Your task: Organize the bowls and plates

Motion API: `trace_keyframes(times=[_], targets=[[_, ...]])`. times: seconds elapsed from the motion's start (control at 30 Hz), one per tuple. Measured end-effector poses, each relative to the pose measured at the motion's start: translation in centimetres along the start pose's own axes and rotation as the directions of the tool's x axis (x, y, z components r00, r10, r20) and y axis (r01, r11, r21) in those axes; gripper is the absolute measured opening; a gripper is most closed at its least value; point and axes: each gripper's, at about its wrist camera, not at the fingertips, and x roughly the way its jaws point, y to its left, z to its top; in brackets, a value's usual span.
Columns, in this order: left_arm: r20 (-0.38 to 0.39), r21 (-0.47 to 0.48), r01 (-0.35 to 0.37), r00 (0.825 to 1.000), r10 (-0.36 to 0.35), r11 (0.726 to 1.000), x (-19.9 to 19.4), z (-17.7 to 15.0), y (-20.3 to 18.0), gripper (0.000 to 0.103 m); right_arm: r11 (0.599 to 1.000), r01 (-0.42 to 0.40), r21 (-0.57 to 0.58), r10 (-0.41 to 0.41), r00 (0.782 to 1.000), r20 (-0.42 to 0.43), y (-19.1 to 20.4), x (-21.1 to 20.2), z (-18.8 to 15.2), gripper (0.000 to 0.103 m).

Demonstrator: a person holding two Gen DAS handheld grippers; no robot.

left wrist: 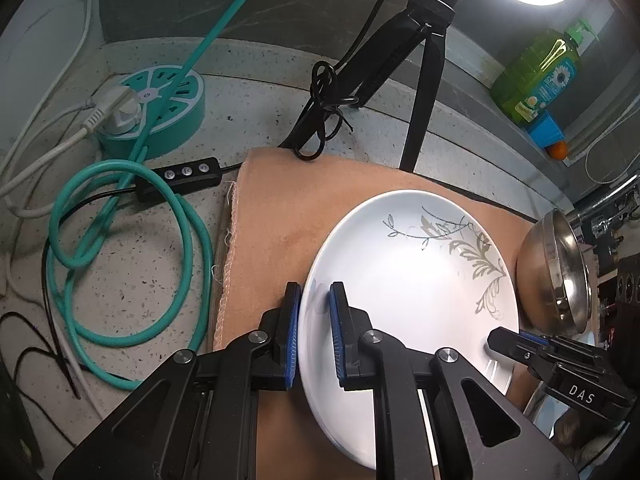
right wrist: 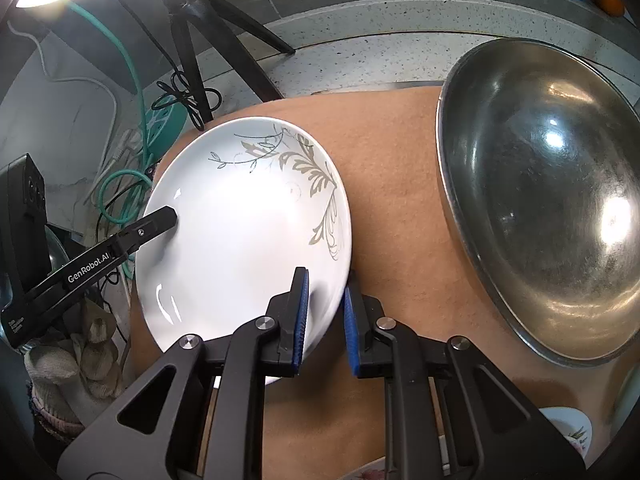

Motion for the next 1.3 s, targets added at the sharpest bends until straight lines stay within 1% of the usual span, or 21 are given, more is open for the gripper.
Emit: trace_keyframes(times=[0.23, 0.37, 0.6, 0.83, 0.9, 1.03, 1.17, 1.3], targets=[[0.015, -0.005, -0.006, 1.000, 0.006, 1.000, -1.8, -1.7, 0.1, 0.013, 0.999, -0.028, -0.029, 0.028, 1.000, -0.011, 0.4, -0.7, -1.6, 0.017], [0.031, -0.019, 0.004, 0.999, -0.004, 1.000, -3.2, -2.8, 0.0, 0.013, 0.998, -0.042, -0.040, 0.042, 0.999, -0.010, 0.5, -1.6, -2.6, 0.017], [0.072, -0.022, 0.007, 0.997, -0.005, 1.000, -6.1, -5.2, -0.9, 0.013, 0.994, -0.077, -0.072, 0.078, 0.997, 0.001, 0.3, -3.9, -4.4, 0.017], [0.115, -0.028, 0.009, 0.993, -0.006, 1.000, -8.7, -7.4, -2.8, 0.013, 0.989, -0.104, -0.107, 0.108, 0.994, 0.028, -0.4, -6.9, -6.0, 0.017], [0.119, -0.018, 0.002, 0.993, 0.000, 1.000, -9.2, -8.1, -3.8, 0.013, 0.988, -0.112, -0.107, 0.116, 0.993, 0.032, -1.1, -7.8, -6.5, 0.017], [0.115, 0.001, 0.014, 0.993, -0.014, 1.000, -9.5, -9.4, -5.6, 0.013, 0.988, -0.115, -0.100, 0.120, 0.992, 0.045, -2.8, -9.5, -7.5, 0.017], [0.099, 0.019, 0.036, 0.994, -0.037, 0.999, -9.4, -10.4, -7.7, 0.013, 0.991, -0.101, -0.091, 0.106, 0.993, 0.060, -4.7, -11.2, -8.4, 0.017], [0.077, 0.058, 0.056, 0.995, -0.060, 0.997, -8.9, -11.6, -10.1, 0.013, 0.994, -0.074, -0.075, 0.079, 0.994, 0.075, -7.1, -13.1, -9.6, 0.017]])
